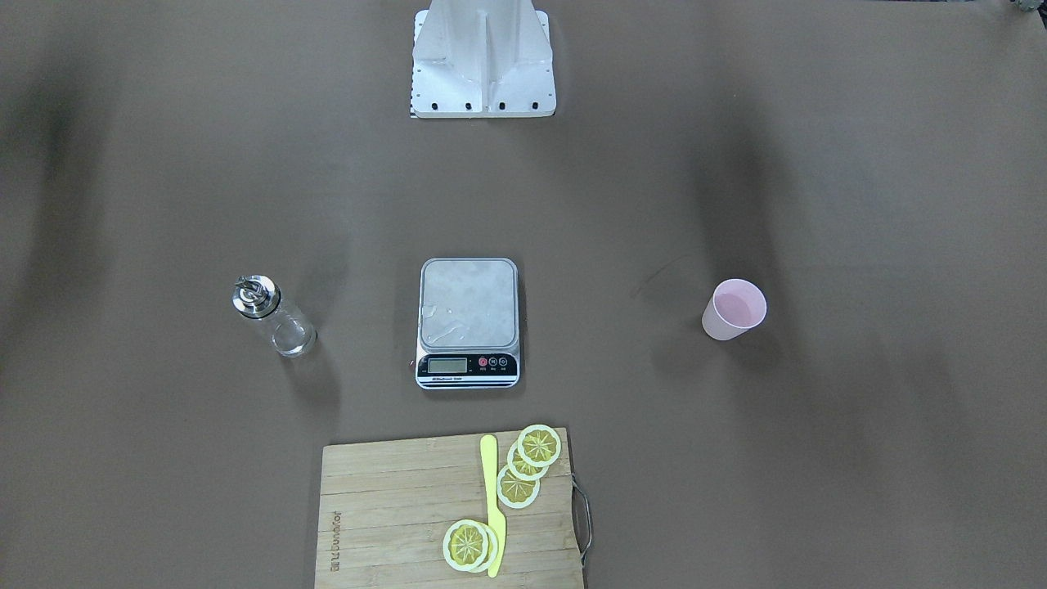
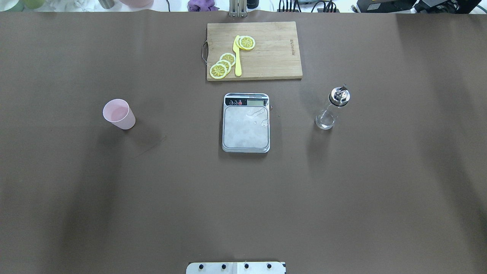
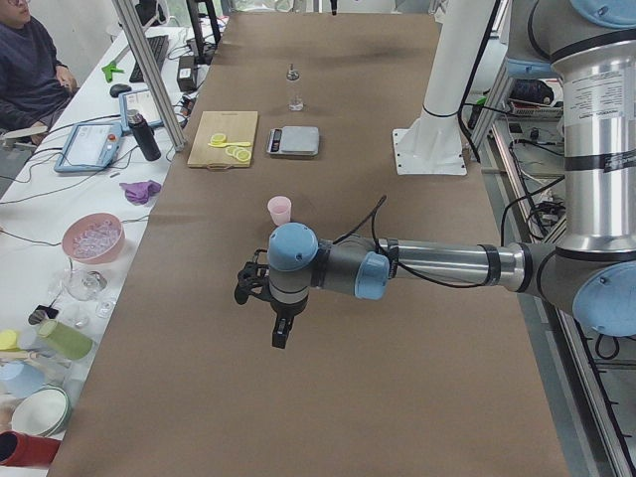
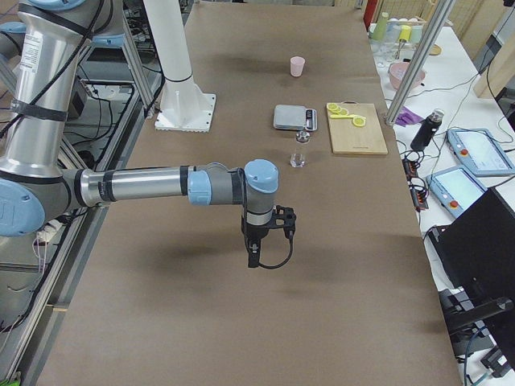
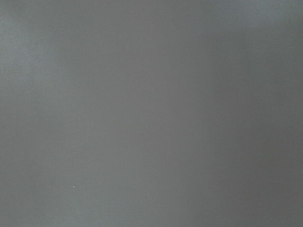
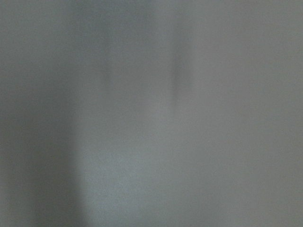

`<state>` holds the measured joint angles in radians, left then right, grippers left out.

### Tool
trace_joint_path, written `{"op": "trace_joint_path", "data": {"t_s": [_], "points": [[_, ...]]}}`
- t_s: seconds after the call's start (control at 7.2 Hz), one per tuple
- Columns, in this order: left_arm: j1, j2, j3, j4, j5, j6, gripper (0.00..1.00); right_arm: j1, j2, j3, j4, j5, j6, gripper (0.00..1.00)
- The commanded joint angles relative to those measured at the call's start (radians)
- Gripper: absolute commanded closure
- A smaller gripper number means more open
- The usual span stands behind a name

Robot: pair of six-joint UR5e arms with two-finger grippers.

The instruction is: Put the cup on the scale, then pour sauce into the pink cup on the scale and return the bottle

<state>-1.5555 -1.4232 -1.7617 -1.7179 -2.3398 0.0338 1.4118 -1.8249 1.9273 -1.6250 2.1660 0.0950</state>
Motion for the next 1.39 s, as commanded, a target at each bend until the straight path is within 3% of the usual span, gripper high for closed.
{"op": "trace_joint_path", "data": {"t_s": [0.0,0.42,0.83,1.11,1.25], "points": [[0.002,0.015,-0.038,0.0,-0.006,0.006,0.0,-0.004,0.035,0.004,0.001,0.002,0.003,0.0],[-0.008,-0.075,-0.028,-0.003,0.008,0.008,0.0,-0.002,0.125,0.01,0.002,-0.011,0.011,0.0],[-0.003,-0.169,-0.009,0.003,0.114,0.008,0.0,-0.001,0.162,0.012,0.002,-0.012,0.017,0.0],[0.0,-0.194,0.03,-0.148,0.152,-0.003,0.0,0.0,0.164,0.013,0.004,-0.012,0.019,0.0],[0.002,-0.218,0.069,-0.146,0.143,-0.006,0.0,0.001,0.156,0.015,0.004,-0.011,0.02,0.0]]}}
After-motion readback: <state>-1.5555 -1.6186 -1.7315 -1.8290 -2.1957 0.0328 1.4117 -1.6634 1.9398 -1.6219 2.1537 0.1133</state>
